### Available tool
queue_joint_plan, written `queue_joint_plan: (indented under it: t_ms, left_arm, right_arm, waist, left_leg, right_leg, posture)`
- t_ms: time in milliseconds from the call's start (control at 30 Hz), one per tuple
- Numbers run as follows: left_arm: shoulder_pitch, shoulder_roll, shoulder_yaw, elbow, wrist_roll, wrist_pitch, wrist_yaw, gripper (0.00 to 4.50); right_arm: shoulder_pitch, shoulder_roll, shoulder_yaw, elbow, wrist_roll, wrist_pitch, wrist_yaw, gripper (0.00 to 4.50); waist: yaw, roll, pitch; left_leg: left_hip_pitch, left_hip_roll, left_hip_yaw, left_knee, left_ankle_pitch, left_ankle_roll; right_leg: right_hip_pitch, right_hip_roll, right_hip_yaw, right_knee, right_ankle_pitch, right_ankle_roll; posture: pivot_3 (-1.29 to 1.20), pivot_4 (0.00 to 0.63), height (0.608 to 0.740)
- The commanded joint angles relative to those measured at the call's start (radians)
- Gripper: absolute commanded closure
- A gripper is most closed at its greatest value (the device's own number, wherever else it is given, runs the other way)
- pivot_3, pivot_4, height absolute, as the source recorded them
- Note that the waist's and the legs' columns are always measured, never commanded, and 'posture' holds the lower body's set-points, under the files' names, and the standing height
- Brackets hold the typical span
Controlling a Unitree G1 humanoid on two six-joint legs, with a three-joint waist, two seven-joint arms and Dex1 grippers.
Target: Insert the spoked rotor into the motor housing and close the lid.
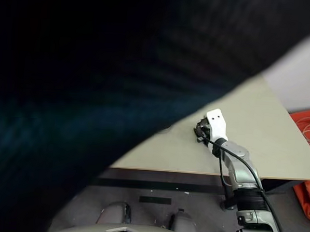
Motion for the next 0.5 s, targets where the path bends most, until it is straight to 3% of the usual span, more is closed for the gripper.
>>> queue_joint_plan:
  t_ms: [33,167,333,500]
  left_arm:
    - [-0.023,0.014,0.013,-0.011,0.001,-0.022,-0.002,0.19]
    - [-0.025,0.015,0.014,-0.004,0.002,-0.026,-0.004,0.19]
    - [-0.026,0.016,0.013,0.001,0.001,-0.029,-0.006,0.19]
    - [-0.025,0.017,0.013,0.003,-0.001,-0.03,-0.008,0.19]
  right_arm:
    - [0.003,-0.004,-0.001,-0.013,-0.011,-0.006,-0.01,3.44]
    - [0.001,-0.007,-0.003,-0.014,-0.013,-0.009,-0.014,3.87]
    - [-0.021,0.006,-0.026,-0.021,0.009,0.008,-0.028,3.88]
    - [-0.057,0.065,-0.101,-0.122,0.153,0.131,-0.025,3.88]
  waist:
    - [0.0,0.0,0.0]
    - [0.0,0.0,0.0]
    - [0.0,0.0,0.0]
    - [-0.001,0.0,0.0]
  left_leg:
    - [0.0,0.0,0.0,0.0,0.0,0.0]
    - [0.0,0.0,0.0,0.0,0.0,-0.001]
    - [0.0,0.0,0.0,0.0,0.0,0.0]
    - [-0.001,0.0,0.0,0.0,0.0,0.0]
  right_leg:
    - [0.0,0.0,0.0,0.0,0.0,0.0]
    - [0.0,0.0,0.0,0.001,0.0,0.0]
    - [0.0,0.0,0.0,0.001,0.0,0.0]
    - [-0.001,0.0,0.0,0.001,0.0,0.0]
  posture:
    - [0.0,0.0,0.74]
    - [0.0,0.0,0.74]
    - [0.0,0.0,0.74]
    - [0.0,0.0,0.74]
